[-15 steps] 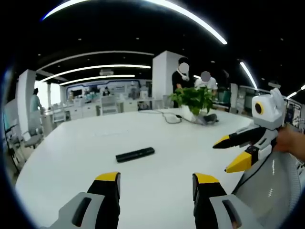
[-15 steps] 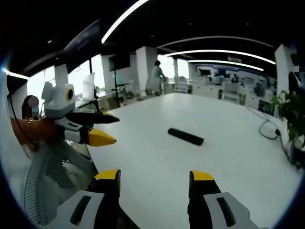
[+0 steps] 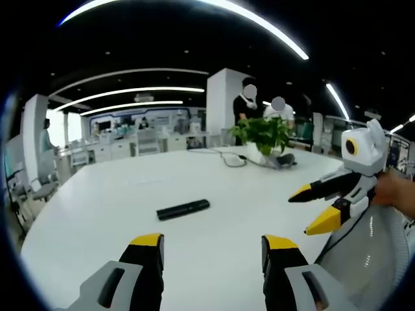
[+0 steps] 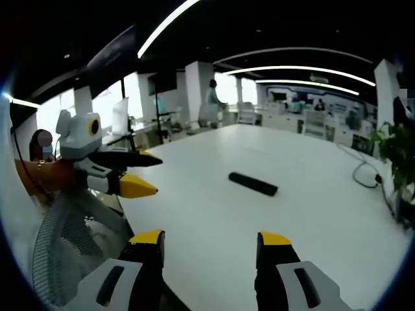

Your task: Press the specified remote control buttons in sequence, fully releasing each button before pressing the next.

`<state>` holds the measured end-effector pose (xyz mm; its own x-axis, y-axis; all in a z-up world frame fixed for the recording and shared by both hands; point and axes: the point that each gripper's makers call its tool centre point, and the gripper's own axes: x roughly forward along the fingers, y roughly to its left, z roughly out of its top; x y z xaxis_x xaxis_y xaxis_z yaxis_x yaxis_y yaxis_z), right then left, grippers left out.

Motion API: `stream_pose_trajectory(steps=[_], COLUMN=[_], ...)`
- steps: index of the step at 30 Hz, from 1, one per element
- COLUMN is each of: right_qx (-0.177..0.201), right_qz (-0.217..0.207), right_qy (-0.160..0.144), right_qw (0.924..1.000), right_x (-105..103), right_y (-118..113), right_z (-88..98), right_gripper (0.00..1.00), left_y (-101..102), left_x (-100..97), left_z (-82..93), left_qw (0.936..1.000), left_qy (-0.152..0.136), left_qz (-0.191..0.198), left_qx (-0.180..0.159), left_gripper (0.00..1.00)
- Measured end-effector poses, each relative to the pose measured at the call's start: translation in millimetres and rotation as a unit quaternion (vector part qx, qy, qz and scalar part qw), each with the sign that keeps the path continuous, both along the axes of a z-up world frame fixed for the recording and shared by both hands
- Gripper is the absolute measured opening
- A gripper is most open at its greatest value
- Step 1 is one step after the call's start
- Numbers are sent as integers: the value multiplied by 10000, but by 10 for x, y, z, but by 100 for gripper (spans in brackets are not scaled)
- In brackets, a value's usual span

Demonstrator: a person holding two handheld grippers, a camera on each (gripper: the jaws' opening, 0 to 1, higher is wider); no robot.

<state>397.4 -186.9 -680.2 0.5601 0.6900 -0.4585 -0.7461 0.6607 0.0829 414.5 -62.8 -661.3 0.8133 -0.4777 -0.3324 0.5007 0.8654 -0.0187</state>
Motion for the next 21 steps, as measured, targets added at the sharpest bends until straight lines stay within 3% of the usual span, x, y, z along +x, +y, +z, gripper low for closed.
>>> stream_pose_trajectory(steps=[21], right_qx=[-35], right_qz=[-3], right_qy=[34], right_qw=[10000], right_x=[-19], right_y=[-3], right_z=[-19], right_gripper=[55], left_y=[-3], left_x=[-20], left_z=[-5], left_qw=[10000], left_qy=[4], left_qz=[-9], left_qx=[28], left_gripper=[61])
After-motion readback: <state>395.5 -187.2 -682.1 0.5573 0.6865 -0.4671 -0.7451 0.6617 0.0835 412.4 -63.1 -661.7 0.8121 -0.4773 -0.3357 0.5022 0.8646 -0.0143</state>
